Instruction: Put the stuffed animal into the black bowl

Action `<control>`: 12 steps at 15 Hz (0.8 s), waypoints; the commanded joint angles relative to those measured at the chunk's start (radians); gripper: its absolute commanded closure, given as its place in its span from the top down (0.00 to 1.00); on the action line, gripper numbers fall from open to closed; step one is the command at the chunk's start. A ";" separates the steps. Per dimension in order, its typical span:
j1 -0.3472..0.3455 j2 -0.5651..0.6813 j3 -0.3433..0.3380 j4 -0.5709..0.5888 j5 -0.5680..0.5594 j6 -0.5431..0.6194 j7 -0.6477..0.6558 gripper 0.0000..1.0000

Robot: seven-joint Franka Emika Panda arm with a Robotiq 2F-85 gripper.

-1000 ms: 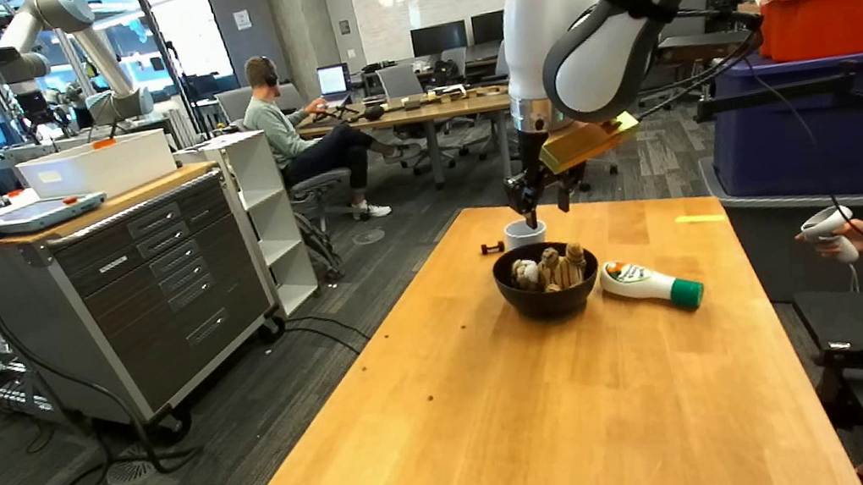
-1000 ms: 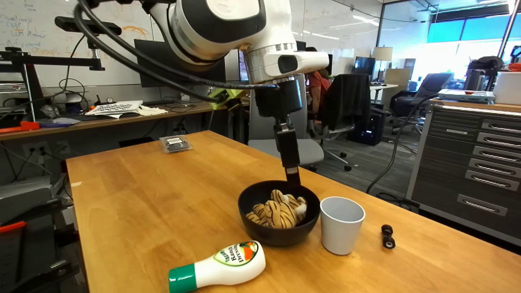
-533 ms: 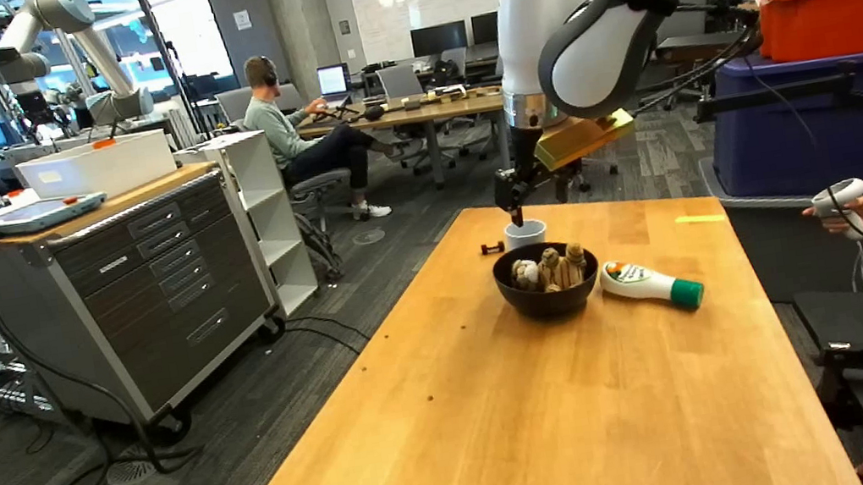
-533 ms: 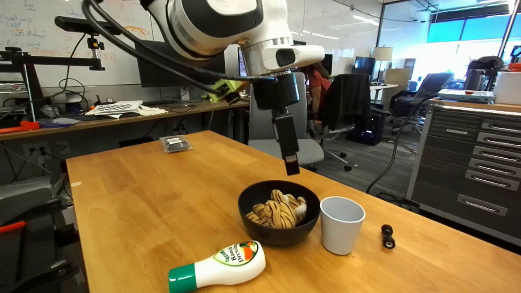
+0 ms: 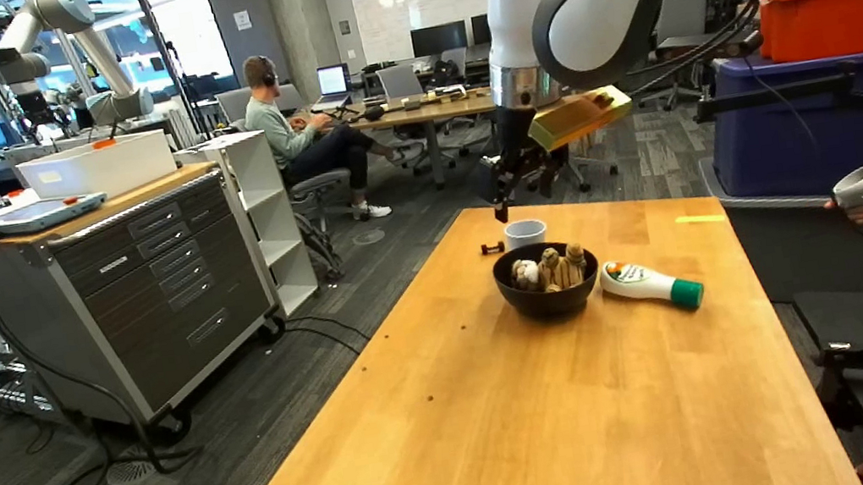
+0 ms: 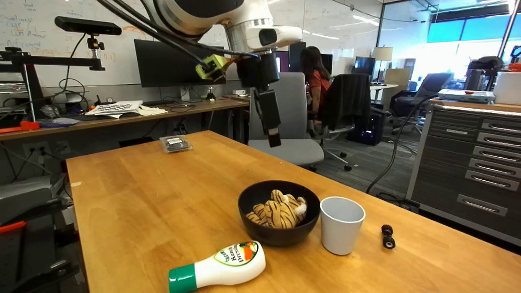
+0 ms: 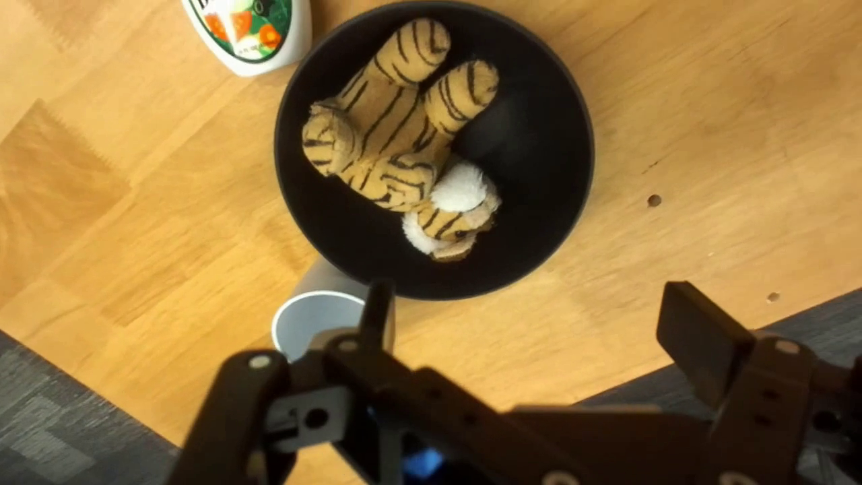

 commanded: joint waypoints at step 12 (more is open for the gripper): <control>0.003 -0.311 0.116 -0.246 0.155 -0.260 -0.455 1.00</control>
